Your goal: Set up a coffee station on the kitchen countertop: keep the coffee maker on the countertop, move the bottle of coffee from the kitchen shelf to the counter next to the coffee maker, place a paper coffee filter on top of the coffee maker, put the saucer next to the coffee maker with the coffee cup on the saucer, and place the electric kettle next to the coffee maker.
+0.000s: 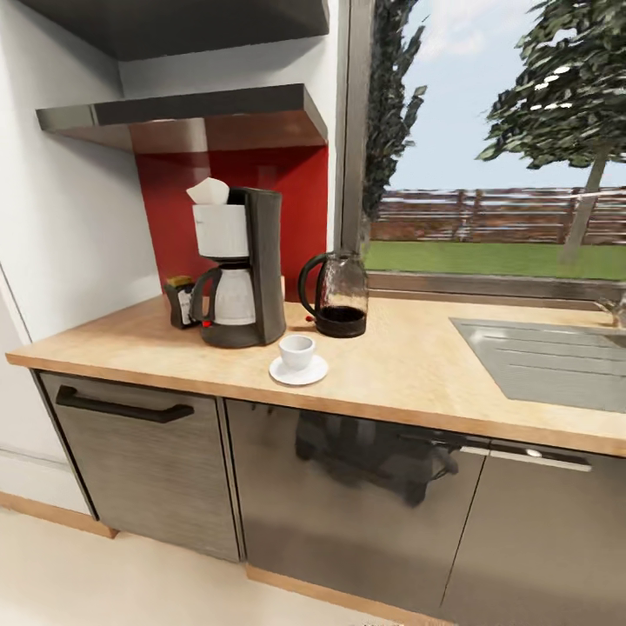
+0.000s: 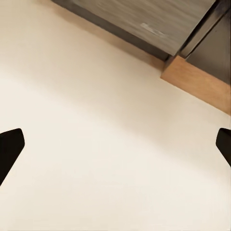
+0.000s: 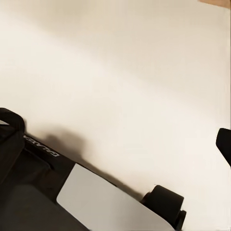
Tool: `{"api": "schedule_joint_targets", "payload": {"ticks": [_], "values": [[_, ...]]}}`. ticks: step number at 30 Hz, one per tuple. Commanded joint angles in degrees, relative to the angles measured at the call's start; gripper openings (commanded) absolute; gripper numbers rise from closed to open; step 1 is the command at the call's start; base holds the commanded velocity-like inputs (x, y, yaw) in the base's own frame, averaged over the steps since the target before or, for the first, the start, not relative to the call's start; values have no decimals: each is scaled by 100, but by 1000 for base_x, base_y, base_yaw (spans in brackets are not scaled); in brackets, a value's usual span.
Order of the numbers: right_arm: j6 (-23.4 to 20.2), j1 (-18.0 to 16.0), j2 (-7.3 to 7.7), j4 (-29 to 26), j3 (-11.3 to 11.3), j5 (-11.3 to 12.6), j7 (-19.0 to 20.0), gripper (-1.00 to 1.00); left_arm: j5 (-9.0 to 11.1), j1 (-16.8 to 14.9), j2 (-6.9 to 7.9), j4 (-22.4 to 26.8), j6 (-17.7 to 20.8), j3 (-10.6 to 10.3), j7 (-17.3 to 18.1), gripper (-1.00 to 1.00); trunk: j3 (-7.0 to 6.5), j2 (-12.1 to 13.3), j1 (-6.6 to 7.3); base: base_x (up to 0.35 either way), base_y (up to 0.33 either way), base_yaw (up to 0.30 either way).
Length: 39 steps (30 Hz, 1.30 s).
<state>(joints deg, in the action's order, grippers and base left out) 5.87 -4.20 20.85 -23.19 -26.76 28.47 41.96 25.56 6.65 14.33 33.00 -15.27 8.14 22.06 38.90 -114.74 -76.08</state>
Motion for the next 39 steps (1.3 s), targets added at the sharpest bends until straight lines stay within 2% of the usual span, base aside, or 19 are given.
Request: {"api": "schedule_joint_targets", "payload": {"ticks": [1, 8, 22, 27, 33, 36, 39], "values": [[37, -7, 0, 5, -44, 29, -54, 100, 54, 3, -1, 5, 15, 7, 44, 100, 5, -2, 0, 0, 0, -257], [37, -6, -17, 0, -63, 27, -402, 100, 54, 3, -1, 5, 15, 4, 44, 100, 5, -2, 0, 0, 0, -257], [40, -6, -28, 4, -74, 19, -477, 100, 54, 3, -8, 5, 15, -5, 44, 100, 5, -2, 0, 0, 0, -258], [37, -4, -35, 3, -75, 19, -689, 100, 54, 3, -9, 5, 15, -5, 44, 100, 5, -2, 0, 0, 0, -258], [37, -3, -37, 3, -75, 18, -751, 100, 54, 3, -9, 2, 15, -5, 44, 100, 5, -2, 0, 0, 0, -258], [40, -4, -37, 3, -73, 20, -775, 100, 54, 3, -9, 3, 15, -4, 44, 100, 5, -2, 0, 0, 0, -116], [28, -4, -38, 11, -70, 24, -977, 100, 54, 3, -9, 4, 15, 0, 41, 100, 5, -2, 0, 0, 0, -41]]}}
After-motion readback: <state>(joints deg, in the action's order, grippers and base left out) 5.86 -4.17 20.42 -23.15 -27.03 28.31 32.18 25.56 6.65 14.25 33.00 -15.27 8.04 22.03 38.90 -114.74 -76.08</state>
